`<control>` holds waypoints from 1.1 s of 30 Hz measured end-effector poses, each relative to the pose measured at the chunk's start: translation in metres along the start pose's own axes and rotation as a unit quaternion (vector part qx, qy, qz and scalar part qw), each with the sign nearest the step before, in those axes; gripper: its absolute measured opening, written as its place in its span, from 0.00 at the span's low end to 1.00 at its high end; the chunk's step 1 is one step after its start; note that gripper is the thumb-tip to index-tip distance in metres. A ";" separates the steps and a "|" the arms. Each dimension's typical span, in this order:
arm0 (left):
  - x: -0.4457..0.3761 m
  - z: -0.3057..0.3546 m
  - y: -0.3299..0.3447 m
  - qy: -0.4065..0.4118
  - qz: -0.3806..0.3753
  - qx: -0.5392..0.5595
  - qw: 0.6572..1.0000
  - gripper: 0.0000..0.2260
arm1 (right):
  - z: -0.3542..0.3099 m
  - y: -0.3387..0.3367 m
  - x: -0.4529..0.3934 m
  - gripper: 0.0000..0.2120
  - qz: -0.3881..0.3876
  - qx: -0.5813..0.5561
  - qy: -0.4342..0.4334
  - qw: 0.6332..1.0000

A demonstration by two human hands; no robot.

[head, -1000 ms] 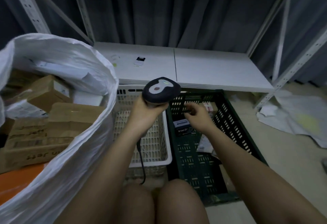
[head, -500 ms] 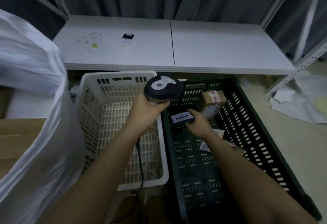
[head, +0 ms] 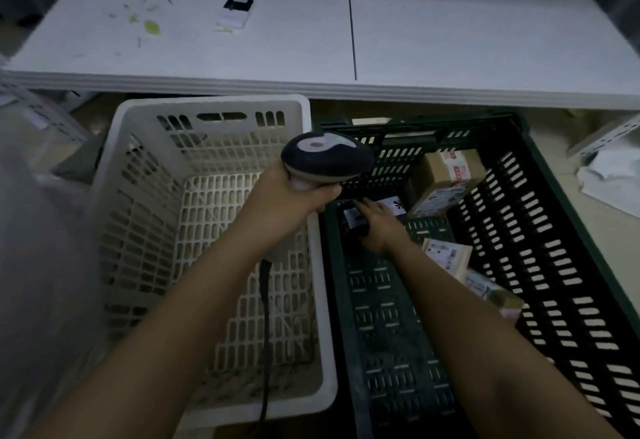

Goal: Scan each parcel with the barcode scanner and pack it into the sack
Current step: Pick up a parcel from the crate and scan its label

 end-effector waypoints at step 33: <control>0.098 0.055 -0.049 -0.004 0.125 0.096 0.987 0.18 | -0.055 -0.120 0.164 0.40 0.319 -0.228 -0.048 0.919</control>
Point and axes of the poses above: each hand's wrist, its own x-axis away from the middle knuckle, its own y-axis out of the palm, z = x × y, the point moved 1 cm from there along -x, towards the middle knuckle, and after that the axes turned 13 degrees about z, right-handed, at the moved point
